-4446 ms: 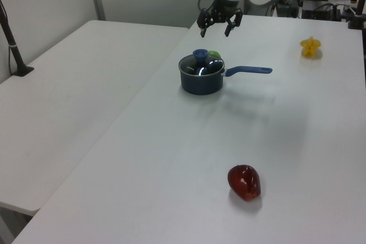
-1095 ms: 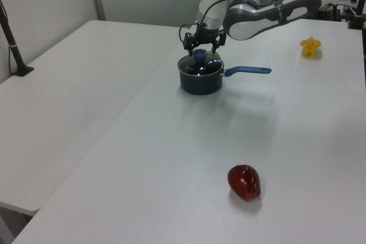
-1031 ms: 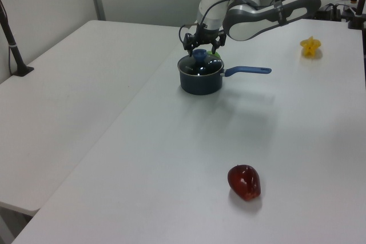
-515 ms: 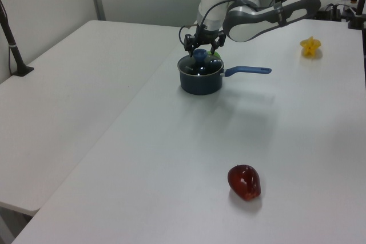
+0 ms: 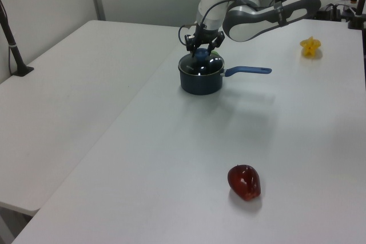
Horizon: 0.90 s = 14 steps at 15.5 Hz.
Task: Open lid
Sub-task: 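Lift the glass lid up off the saucepan rim by its knob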
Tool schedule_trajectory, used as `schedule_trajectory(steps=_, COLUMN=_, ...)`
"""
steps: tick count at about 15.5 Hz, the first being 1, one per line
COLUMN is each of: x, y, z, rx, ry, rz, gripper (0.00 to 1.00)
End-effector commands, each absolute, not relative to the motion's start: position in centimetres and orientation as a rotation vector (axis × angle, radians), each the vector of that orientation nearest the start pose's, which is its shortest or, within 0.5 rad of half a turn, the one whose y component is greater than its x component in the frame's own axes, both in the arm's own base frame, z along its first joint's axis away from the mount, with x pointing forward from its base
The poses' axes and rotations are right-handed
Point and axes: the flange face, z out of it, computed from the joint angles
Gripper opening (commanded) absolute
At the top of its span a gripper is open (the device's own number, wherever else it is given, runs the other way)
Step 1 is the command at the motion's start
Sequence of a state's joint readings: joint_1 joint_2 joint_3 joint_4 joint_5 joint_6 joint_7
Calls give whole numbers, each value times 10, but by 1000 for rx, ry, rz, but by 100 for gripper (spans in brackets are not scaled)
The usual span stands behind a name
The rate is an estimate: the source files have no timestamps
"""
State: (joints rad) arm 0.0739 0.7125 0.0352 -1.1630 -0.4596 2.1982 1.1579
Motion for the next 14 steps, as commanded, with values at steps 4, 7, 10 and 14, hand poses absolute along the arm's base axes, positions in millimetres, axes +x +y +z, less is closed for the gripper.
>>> schedule_trajectory(steps=4, x=749, y=47, z=474, rx=-2843, ry=1320, rz=-854, gripper=61)
schedule_trajectory(steps=7, x=728, y=59, z=482, rx=-2867, ry=1277, rz=-812, gripper=61)
schedule_trajectory(steps=10, x=709, y=71, z=490, rx=-2880, ry=1225, rz=-758, gripper=61)
schedule_trajectory(steps=14, x=691, y=79, z=498, rx=-2890, ry=1133, rz=-669, gripper=61)
